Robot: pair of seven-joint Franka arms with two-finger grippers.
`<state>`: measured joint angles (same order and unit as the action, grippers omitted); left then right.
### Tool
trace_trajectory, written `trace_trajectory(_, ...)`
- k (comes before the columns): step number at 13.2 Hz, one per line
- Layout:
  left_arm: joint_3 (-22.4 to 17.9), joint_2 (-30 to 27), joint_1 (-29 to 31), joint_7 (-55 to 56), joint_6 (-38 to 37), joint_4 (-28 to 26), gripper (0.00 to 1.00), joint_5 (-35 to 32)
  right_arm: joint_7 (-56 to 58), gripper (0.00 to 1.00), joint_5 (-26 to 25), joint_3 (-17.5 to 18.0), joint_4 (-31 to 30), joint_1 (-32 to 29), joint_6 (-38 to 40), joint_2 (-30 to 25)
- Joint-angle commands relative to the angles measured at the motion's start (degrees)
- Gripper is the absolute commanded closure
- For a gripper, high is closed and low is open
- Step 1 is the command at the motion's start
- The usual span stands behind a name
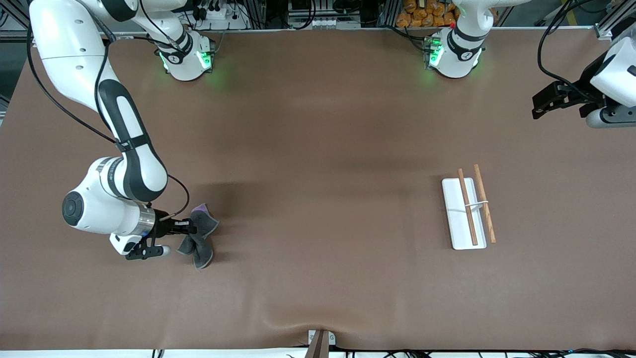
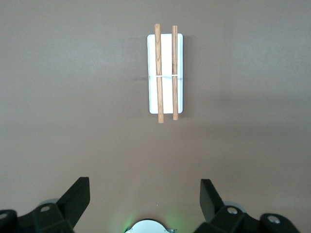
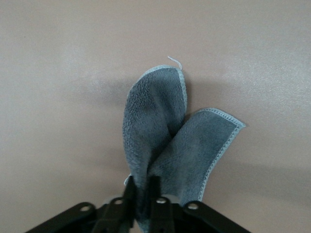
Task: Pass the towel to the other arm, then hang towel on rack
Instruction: 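Lift the towel with the right gripper while the left gripper approaches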
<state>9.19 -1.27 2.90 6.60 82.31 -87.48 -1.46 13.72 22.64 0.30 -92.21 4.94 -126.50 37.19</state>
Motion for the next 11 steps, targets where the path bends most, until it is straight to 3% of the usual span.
trace_trajectory(1, 0.13, -0.57, 0.27, -1.32, -0.48, -0.15, 0.00, 0.76, -0.63, 1.00, 1.17, -0.30, 0.27, 0.59, 1.25, -0.37)
trace_trajectory(4, 0.04, -0.58, 0.27, -1.32, -0.39, -0.15, 0.00, 0.76, -3.24, 1.00, 1.96, -0.22, 1.33, 1.03, 5.03, -0.81)
trace_trajectory(7, 0.04, -0.49, 0.27, -1.32, -0.39, -0.15, 0.00, 0.75, -12.98, 1.00, 1.96, 0.05, 4.57, 2.95, 9.94, -1.07)
trace_trajectory(11, 0.04, -0.49, 0.27, -1.32, -0.39, -0.41, 0.00, 0.76, -27.59, 1.00, 2.14, 1.62, 7.22, 5.69, 10.75, -2.12)
